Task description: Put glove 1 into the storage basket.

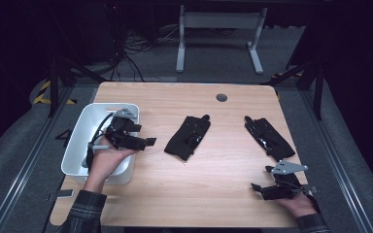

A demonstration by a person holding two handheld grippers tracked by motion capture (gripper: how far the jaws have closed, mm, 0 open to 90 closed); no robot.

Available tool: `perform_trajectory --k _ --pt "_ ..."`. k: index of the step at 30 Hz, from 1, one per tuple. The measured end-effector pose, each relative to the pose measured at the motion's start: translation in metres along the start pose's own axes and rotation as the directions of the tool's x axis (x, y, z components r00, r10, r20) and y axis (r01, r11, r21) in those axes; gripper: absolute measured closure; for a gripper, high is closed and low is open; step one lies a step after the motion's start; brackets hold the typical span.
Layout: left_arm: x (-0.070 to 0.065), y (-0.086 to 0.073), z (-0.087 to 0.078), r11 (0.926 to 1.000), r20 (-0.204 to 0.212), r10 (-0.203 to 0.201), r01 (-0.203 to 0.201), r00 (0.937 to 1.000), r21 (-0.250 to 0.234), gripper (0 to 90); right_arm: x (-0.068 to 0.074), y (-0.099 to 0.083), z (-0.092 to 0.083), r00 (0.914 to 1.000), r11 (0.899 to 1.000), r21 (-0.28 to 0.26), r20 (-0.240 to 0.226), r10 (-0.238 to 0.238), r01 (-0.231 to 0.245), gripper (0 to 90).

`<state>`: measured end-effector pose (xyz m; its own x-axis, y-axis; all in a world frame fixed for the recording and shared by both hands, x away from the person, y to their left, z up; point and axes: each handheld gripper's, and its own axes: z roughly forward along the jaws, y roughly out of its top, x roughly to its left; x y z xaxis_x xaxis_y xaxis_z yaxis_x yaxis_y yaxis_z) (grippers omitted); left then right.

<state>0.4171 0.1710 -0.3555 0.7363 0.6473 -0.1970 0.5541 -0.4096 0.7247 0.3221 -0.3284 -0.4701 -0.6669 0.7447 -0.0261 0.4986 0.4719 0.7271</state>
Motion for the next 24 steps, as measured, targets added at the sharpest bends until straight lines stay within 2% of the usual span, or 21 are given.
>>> perform_trajectory --k 1,2,7,11,16,19,24 --pt "0.000 0.000 0.000 1.0000 0.000 0.000 0.000 1.0000 0.000 17.1 0.000 0.000 0.000 1.0000 1.000 0.000 0.000 0.000 0.000 10.3" --pt "-0.004 0.001 0.004 0.9998 0.000 0.018 -0.018 0.9998 0.001 17.1 0.000 0.000 0.000 1.0000 1.000 0.000 0.000 0.000 0.000 10.3" --pt "-0.021 0.004 0.018 0.9991 0.036 0.042 -0.042 0.9985 0.005 16.3 0.000 0.000 0.000 1.0000 1.000 0.001 -0.002 0.000 0.000 10.1" --pt "-0.036 0.005 0.029 0.9970 0.064 0.076 -0.077 0.9950 0.005 15.8 0.000 0.000 0.000 1.0000 1.000 0.001 -0.002 0.000 0.000 10.1" --pt "-0.053 0.001 0.044 0.9944 0.092 0.103 -0.105 0.9904 0.012 14.5 0.000 0.000 0.000 1.0000 1.000 0.001 -0.002 0.000 0.000 10.1" --pt "-0.059 -0.002 0.050 0.9929 0.090 0.115 -0.117 0.9893 0.023 14.5 0.000 0.000 0.000 1.0000 1.000 0.001 -0.002 0.000 0.000 10.1" --pt "-0.067 -0.012 0.063 0.9903 0.111 0.128 -0.133 0.9855 0.039 14.5 0.000 0.000 0.000 1.0000 1.000 0.001 -0.001 0.000 0.000 10.1"
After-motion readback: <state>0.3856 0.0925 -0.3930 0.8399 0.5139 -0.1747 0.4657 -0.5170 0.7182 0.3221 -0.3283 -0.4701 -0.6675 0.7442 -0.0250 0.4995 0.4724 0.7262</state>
